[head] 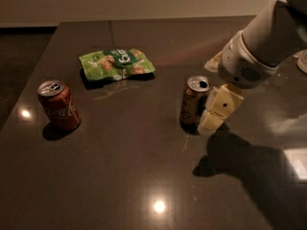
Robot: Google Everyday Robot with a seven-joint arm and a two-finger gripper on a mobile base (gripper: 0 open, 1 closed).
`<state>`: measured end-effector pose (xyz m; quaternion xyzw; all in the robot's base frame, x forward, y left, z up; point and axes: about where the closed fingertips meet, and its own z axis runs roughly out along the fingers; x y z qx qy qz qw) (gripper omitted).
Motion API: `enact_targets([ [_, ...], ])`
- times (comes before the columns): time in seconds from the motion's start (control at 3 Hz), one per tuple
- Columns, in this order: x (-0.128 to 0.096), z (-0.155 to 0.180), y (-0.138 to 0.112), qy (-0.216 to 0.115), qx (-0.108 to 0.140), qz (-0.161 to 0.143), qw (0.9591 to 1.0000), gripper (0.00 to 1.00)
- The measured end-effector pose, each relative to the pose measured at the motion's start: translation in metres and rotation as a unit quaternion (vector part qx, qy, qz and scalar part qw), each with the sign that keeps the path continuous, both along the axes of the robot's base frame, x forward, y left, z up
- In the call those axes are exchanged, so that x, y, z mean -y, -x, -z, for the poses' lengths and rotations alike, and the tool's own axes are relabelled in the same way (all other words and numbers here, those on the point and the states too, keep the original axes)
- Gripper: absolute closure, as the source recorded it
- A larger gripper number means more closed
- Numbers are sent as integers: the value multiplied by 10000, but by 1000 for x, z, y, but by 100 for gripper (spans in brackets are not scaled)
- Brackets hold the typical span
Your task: Move orange can near coke can
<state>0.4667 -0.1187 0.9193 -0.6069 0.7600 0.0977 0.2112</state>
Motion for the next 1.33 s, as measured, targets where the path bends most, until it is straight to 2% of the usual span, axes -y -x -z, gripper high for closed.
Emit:
enact_targets([
  [0.33,-11,8,-6,-84,-11,-28,10000,0],
  [0.67,-18,11,-10,-128,-29,-108,9999,16],
  [1.33,-30,7,-17,-161,55,-289,9994,63],
])
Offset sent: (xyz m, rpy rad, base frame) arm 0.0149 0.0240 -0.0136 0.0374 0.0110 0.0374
